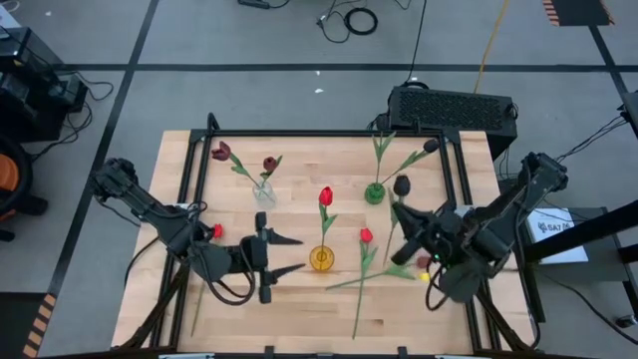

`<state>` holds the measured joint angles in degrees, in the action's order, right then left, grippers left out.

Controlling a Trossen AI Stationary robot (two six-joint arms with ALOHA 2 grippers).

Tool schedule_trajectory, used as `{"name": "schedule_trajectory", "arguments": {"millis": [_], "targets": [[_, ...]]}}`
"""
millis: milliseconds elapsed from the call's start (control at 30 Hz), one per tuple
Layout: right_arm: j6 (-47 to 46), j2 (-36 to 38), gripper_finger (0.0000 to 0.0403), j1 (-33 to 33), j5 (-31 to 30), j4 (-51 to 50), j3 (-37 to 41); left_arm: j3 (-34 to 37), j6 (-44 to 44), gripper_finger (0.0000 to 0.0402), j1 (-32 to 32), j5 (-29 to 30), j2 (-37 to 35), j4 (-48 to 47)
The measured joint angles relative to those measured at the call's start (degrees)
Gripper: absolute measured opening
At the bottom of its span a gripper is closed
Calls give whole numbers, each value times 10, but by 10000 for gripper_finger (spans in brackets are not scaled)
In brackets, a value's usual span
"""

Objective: Sort flowers into vase by color
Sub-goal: Put the black flower into the green vase

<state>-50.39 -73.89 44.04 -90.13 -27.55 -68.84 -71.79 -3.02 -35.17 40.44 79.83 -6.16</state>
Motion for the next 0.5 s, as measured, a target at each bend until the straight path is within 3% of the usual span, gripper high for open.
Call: {"name": "schedule_trajectory", "arguments": {"millis": [133, 233, 300, 400, 500], "targets": [[157, -15, 2, -13, 13, 137, -29, 0, 36, 223, 11, -13, 30, 89], [258, -21, 2, -22, 64, 235, -43, 0, 50, 223, 24, -14, 53, 140], [321, -22, 2, -34, 145, 286, -52, 0, 45, 223, 34, -38, 67, 156], [423, -23, 2, -54, 320, 356, -65, 0, 25, 223, 47, -97, 82, 181], [506, -22, 2, -63, 429, 431, -67, 0, 20, 223, 51, -109, 85, 215]]}}
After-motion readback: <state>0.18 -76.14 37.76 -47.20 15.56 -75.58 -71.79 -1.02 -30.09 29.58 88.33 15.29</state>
